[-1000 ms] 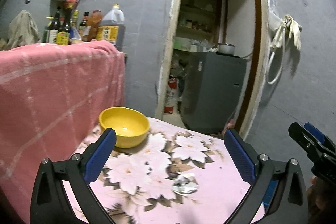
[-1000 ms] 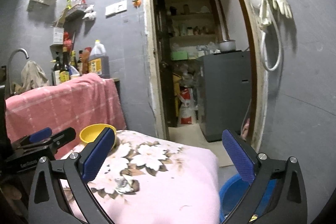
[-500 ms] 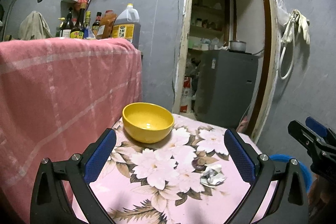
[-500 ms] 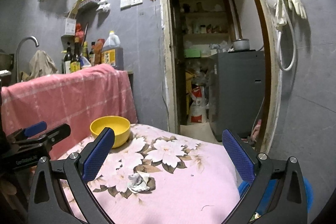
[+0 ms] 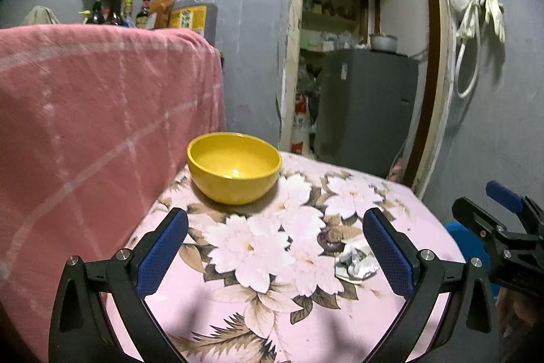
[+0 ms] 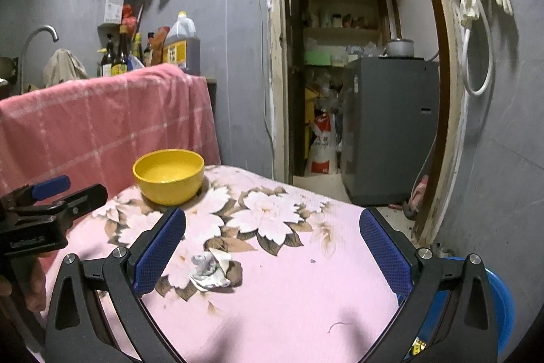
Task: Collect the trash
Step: 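Move both tools back over the foil wrappers and cork on the table, then grasp a silver foil wrapper with the left tool while the right tool grasps the cork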
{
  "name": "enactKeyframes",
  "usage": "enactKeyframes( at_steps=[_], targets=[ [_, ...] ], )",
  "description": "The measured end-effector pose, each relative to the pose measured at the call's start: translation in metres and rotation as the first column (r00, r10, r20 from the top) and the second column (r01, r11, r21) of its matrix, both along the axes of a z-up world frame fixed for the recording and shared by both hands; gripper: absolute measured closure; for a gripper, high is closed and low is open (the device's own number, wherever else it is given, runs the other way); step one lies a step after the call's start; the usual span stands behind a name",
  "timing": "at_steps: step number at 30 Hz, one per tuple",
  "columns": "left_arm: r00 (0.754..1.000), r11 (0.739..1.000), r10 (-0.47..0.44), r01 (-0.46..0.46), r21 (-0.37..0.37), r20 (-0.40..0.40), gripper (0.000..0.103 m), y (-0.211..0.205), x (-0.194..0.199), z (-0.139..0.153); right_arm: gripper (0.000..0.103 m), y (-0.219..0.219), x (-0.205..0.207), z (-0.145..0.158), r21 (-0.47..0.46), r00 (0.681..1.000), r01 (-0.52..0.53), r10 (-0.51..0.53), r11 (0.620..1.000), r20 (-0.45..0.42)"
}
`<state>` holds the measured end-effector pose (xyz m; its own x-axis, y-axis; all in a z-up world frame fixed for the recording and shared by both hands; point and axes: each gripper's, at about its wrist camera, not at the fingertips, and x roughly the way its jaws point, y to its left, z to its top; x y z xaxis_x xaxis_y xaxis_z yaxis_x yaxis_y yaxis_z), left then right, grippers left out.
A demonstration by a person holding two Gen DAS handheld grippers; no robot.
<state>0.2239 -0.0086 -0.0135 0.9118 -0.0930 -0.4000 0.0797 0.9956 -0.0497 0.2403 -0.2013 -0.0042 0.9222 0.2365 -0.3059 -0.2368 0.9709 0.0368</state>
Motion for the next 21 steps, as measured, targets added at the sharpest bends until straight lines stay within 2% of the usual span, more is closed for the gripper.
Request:
enactKeyframes(
  at_steps=[5,12,21],
  targets=[
    [0.997,1.000,-0.016,0.018,0.023,-0.077,0.002,-0.007,0.016,-0.013,0.000,-0.003,0.011,-0.013,-0.011,0.999,0.001,-0.002,1.000,-0.046],
    [0.982,0.996,-0.082,0.077,-0.035,-0.168,0.004,-0.012,0.032,-0.026,0.000,-0.012,0.026,-0.027,-0.005,0.992,0.003,-0.004,1.000,-0.125],
    [0.936,0.982,-0.187,0.171,-0.081,-0.299,0.040,-0.033,0.054,-0.042,0.013,-0.013,0.042,-0.040,-0.008,0.977,-0.019,0.016,1.000,-0.215]
  ],
)
